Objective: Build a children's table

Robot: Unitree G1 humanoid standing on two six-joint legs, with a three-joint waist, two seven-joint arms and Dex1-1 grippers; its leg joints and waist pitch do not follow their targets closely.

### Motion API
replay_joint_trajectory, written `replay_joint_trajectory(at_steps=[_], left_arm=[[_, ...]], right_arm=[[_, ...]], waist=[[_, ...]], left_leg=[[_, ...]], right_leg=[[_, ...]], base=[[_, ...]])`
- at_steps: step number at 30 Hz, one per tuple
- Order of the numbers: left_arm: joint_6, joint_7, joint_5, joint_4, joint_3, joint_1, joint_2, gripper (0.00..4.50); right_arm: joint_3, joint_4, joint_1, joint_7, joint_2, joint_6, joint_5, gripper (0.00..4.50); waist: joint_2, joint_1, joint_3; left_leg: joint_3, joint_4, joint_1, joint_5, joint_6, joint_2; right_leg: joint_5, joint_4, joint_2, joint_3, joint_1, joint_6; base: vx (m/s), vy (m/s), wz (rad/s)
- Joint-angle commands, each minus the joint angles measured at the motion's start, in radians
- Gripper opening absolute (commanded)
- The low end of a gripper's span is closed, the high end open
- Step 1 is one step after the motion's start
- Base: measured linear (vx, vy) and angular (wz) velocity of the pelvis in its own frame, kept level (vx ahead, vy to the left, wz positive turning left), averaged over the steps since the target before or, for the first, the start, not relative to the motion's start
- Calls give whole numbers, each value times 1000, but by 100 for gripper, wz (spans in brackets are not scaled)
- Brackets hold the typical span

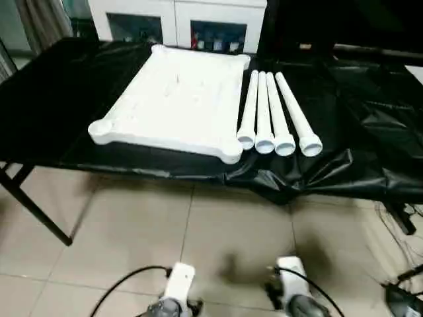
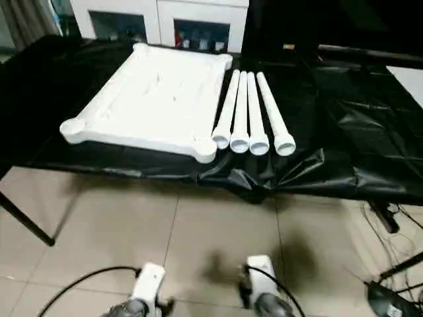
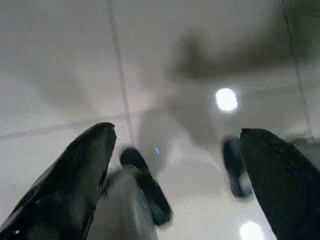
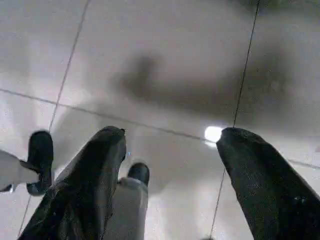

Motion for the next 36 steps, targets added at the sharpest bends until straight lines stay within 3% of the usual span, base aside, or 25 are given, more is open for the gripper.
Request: replay_joint_trajectory(at_steps=[1,3,6,7,8,10,11,13,14,15,16,17,18,19,20,22,23,24,25,26,29,30,31,34,36], left_arm=[[-75,23,5,-19,9,-1,19,440],[-109,-1,4,-47,19,-4,83,440],[-220,-24,68,-127,-39,31,128,440],[-306,-23,100,-214,-68,80,144,440],[-346,-21,106,-262,-72,108,151,440],[-381,-25,99,-301,-66,133,159,440],[-406,-17,95,-329,-59,149,164,440],[-429,-31,71,-378,-44,172,162,440],[-439,-78,27,-501,-32,222,158,440],[-438,-88,19,-526,-31,232,158,440],[-435,-108,-1,-613,-34,264,161,440],[-425,-106,-7,-676,-36,288,167,440],[-414,-101,-10,-742,-38,312,175,440],[-409,-100,-13,-759,-37,319,177,440],[-357,-77,-38,-960,-19,393,200,440],[-343,-72,-44,-1016,-9,412,209,440],[-327,-83,-71,-1078,5,430,220,440],[-325,-86,-74,-1085,6,432,222,440],[-297,-101,-86,-1168,26,454,235,440],[-284,-100,-73,-1206,40,459,243,440],[-189,-89,-120,-1337,126,437,258,440],[-158,-85,-141,-1367,140,431,266,440],[-158,-85,-141,-1367,140,431,266,440],[-65,-86,-175,-1433,176,345,316,440],[-11,-94,-195,-1422,198,221,363,440]], right_arm=[[-10,-56,-5,64,-2,-31,25,330],[-25,-75,5,104,5,-51,46,330],[13,-129,37,210,8,-110,32,330],[68,-208,76,279,4,-157,12,330],[95,-262,100,308,0,-179,6,330],[118,-337,130,321,-12,-196,4,330],[129,-380,145,325,-22,-203,0,330],[141,-441,168,327,-38,-211,-7,330],[145,-547,210,321,-60,-215,-12,330],[145,-567,217,319,-64,-217,-14,330],[137,-636,246,324,-75,-216,-6,330],[121,-687,268,316,-79,-209,3,330],[103,-740,291,307,-82,-199,14,330],[99,-755,297,309,-83,-194,20,330],[58,-948,378,325,-99,-126,94,330],[51,-1009,404,331,-107,-104,116,330],[50,-1101,434,337,-114,-74,141,330],[50,-1112,437,338,-115,-70,144,330],[57,-1232,466,340,-131,-29,172,330],[57,-1278,470,337,-142,-20,172,330],[13,-1388,426,267,-137,54,223,330],[4,-1411,415,256,-131,79,229,330],[4,-1411,415,256,-131,79,229,330],[-42,-1468,335,207,-123,158,249,330],[-77,-1444,231,151,-109,185,241,330]], waist=[[-4,-4,-26],[0,-10,-24],[-18,-14,5],[-13,-11,-2],[-22,-9,11],[-29,-12,10],[-30,-11,14],[-29,-12,21],[-45,-10,34],[-43,-6,34],[-56,-7,45],[-52,-6,53],[-58,0,60],[-58,0,60],[-61,1,68],[-68,1,74],[-63,-2,65],[-63,-1,68],[-47,1,60],[-56,0,61],[-39,-2,42],[-31,-1,24],[-37,-2,27],[-35,2,16],[-34,6,-3]], left_leg=[[-38,-100,9,-98,193,101],[-32,-102,16,-94,183,106],[-25,-106,9,-92,178,101],[-27,-102,7,-69,188,101],[-24,-97,6,-43,211,101],[-23,-89,7,17,238,98],[-24,-81,10,112,268,102],[-26,-85,10,116,271,107],[-24,-91,5,89,263,109],[-24,-90,7,80,252,111],[-20,-97,4,30,234,112],[-17,-104,7,-32,207,110],[-19,-113,4,-90,181,113],[-19,-113,4,-90,181,113],[-18,-122,4,-145,149,111],[-17,-122,5,-136,143,108],[-16,-123,9,-117,126,102],[-16,-122,10,-105,120,102],[-15,-120,14,-94,113,101],[-16,-119,11,-71,111,101],[-14,-110,18,-16,99,93],[-15,-104,22,12,86,91],[-12,-104,21,22,81,90],[-5,-102,23,30,62,79],[-2,-98,26,45,41,74]], right_leg=[[283,-80,-101,42,15,-285],[293,-77,-97,41,4,-290],[311,-79,-93,43,-5,-281],[342,-75,-95,42,1,-276],[400,-72,-94,41,-3,-251],[475,-61,-90,40,-4,-238],[549,-50,-86,37,-14,-238],[526,-52,-88,36,-20,-248],[491,-57,-92,40,-21,-253],[484,-58,-96,42,-19,-255],[450,-65,-95,45,-21,-255],[397,-70,-93,48,-27,-255],[343,-75,-95,52,-25,-252],[343,-75,-95,52,-25,-252],[280,-84,-93,56,-23,-235],[293,-84,-89,57,-24,-215],[277,-87,-84,59,-20,-202],[284,-88,-83,59,-23,-197],[299,-85,-83,60,-22,-199],[345,-83,-79,60,-18,-184],[422,-75,-74,57,-16,-180],[448,-68,-73,57,-9,-194],[457,-70,-70,56,-12,-197],[442,-70,-62,57,-11,-195],[408,-69,-58,55,-8,-189]], base=[[-52,36,0],[0,0,0],[0,0,0],[0,0,0],[0,0,0],[0,0,0],[0,0,0],[0,0,0],[0,0,0],[0,0,0],[0,0,0],[0,0,0],[0,0,0],[0,0,0],[0,0,0],[0,0,0],[0,0,0],[0,0,0],[0,0,0],[0,0,0],[0,0,0],[0,0,0],[0,0,0],[0,0,0],[0,0,0]])
